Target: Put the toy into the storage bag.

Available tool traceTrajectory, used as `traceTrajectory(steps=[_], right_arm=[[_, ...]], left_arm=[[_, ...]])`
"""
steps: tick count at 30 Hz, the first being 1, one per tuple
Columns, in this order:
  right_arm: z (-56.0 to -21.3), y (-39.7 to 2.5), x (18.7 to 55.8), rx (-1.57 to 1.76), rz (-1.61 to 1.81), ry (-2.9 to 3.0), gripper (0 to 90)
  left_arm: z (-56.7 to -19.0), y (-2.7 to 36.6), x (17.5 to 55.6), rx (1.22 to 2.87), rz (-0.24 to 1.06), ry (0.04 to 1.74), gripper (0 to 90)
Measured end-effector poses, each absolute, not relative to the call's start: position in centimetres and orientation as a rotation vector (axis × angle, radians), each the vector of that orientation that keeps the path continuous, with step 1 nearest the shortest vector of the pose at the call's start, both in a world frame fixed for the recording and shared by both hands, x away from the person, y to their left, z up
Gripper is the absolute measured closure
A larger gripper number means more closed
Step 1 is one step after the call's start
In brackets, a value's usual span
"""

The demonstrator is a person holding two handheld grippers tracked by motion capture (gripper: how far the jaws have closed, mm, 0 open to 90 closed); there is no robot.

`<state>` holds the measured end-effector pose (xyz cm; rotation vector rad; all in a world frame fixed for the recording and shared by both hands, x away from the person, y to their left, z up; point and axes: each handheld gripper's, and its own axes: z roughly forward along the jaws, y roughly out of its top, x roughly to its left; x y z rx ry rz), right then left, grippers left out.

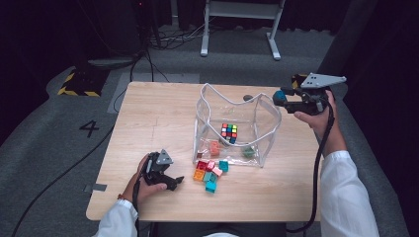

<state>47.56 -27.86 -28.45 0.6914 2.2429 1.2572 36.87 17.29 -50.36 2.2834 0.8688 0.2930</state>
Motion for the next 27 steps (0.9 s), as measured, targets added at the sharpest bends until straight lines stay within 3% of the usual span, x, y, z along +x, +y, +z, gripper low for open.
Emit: traceTrajectory(steps=[19,27], right_arm=[[-30.4,-20.1,48.3,0.393,1.138,2.505,48.4],[-31.5,-18.5,49.2,0.384,0.935,2.604,48.4]], left_arm=[[-50.3,17.3,36.9,2.286,0.306,0.863,3.1],[-50.4,17.3,36.9,2.284,0.293,0.869,3.1]])
